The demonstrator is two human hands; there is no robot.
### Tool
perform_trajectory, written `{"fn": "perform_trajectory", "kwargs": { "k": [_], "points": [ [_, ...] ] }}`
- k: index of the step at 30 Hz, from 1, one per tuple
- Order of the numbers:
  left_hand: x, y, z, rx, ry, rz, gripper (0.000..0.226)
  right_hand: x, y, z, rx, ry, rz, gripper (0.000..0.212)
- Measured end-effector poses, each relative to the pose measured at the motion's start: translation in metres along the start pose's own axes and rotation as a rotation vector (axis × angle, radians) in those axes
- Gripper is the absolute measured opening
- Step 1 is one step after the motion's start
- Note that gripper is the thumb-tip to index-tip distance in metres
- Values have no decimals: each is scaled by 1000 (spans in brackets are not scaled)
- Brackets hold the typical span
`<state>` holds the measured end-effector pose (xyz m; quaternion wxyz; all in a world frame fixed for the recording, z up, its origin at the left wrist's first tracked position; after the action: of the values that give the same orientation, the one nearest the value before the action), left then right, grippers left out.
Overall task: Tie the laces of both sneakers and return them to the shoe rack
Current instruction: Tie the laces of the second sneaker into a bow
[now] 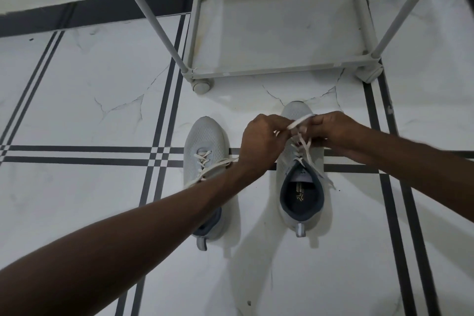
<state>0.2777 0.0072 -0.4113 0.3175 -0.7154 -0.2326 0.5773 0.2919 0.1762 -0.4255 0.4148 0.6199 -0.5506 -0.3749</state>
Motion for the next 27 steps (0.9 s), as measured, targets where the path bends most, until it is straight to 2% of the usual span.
{"fn": "perform_trajectory", "kwargs": {
  "k": [2, 4, 6, 8, 9, 10, 12, 13, 14, 16, 20, 24, 27],
  "points": [
    [-2, 12, -1, -256, 82, -218, 25, -13, 3, -1, -109, -168, -188, 11],
    [0, 27, -6, -578, 217, -455, 35, -26, 4, -2, -146, -244, -204, 17],
    [1, 43, -13, -896, 358, -524, 41, -37, 3, -3, -179, -211, -320, 21],
    [-3, 57, -18, -1049, 435, -440, 46, -47, 2, -5, -291, -95, -770, 28],
    [-5, 63, -17, -1039, 429, -381, 47, -50, 2, -8, -329, -65, -969, 31],
    [-6, 67, -15, -965, 385, -295, 48, -52, 0, -11, -348, -39, -1070, 33],
    [-8, 66, -9, -641, 256, 14, 51, -53, -10, -13, -347, 49, -1076, 39],
    [-4, 59, -8, -436, 250, 157, 52, -51, -16, -13, -326, 121, -1050, 40],
    [3, 49, -10, -260, 283, 252, 50, -48, -21, -13, -293, 190, -1007, 39],
    [19, 41, -13, -87, 353, 377, 41, -40, -27, -14, -248, 295, -984, 34],
    [25, 33, -5, -8, 338, 443, 19, -27, -29, -18, -239, 420, -1047, 15],
    [17, 21, -6, 18, 322, 327, 19, -12, -29, -23, -246, 481, -1034, 9],
    [18, 14, -7, 15, 384, 318, 18, -7, -28, -27, -331, 465, -1143, 19]
  ]
}}
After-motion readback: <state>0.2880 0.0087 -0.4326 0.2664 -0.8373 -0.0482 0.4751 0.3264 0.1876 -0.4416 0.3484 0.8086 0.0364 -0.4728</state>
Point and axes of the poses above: each hand's wrist, its own z-axis towards the middle knuckle, its own x-axis out of the palm, y = z × x, the point moved 3 cm from there along z, towards the middle knuckle, and after that the axes turned 15 degrees about -x, right-handed, at the moved point
